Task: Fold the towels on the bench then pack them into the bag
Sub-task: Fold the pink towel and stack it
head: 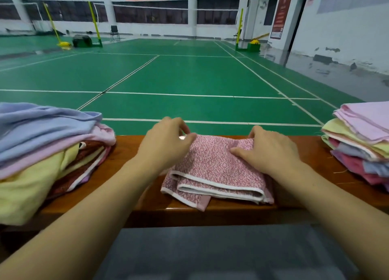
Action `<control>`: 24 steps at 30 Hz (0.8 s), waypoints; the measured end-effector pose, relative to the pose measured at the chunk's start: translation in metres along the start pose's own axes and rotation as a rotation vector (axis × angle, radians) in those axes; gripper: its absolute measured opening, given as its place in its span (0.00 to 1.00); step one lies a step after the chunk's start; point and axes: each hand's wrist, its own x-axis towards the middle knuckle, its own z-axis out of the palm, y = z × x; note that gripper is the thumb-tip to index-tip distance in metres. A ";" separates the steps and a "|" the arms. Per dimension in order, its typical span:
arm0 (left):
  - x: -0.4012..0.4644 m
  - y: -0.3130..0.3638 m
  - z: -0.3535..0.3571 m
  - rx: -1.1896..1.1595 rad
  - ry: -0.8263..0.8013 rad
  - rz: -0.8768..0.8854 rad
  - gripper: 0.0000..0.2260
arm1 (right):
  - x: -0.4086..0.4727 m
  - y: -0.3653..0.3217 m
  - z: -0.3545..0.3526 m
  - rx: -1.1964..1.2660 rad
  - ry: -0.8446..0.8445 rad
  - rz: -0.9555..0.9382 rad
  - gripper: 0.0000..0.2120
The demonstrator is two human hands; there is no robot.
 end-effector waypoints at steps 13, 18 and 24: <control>-0.009 0.023 0.014 0.264 -0.545 0.127 0.14 | -0.012 -0.013 0.001 0.221 -0.265 -0.502 0.25; 0.005 -0.005 0.020 0.187 -0.332 0.072 0.10 | -0.021 -0.019 -0.011 0.145 -0.246 -0.452 0.24; 0.009 -0.023 0.016 0.139 -0.035 -0.145 0.20 | -0.007 -0.005 -0.016 0.306 -0.088 -0.168 0.18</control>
